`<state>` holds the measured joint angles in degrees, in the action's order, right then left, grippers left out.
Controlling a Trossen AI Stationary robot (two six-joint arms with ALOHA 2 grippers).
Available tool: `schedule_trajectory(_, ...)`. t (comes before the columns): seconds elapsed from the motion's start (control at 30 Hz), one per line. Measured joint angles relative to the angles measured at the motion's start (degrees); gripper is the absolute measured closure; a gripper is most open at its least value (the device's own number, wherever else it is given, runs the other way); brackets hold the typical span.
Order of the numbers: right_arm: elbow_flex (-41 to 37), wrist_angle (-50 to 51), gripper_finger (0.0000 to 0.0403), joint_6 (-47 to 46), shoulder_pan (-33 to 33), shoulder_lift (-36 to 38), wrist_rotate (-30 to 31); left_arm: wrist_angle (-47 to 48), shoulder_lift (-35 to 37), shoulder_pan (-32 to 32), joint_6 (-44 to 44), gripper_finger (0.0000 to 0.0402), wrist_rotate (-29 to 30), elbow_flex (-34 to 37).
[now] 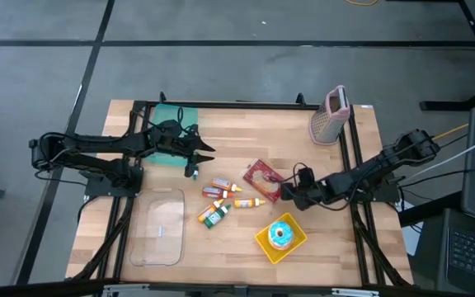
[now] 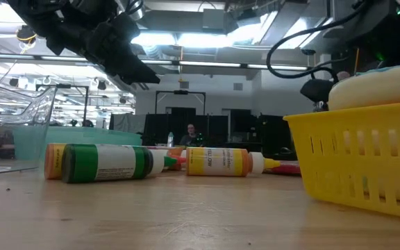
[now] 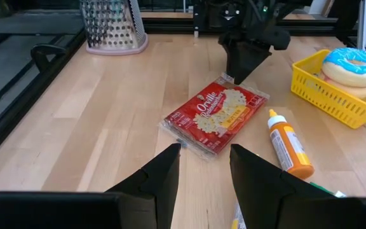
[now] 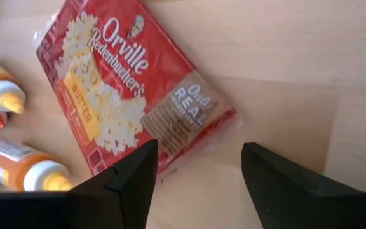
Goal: Pick & Place Food Item
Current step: Put the red popcorn bag into the blue bin
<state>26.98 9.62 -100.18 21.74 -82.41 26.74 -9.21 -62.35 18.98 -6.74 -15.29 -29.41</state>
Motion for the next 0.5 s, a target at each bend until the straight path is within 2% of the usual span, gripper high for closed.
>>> schedule_trajectory(0.5, -0.3, -2.1, 0.0176, 2.8, -4.0, -0.2, 2.6, 0.1, 0.0, 0.0, 0.1, 0.0267, 0.0, 0.0)
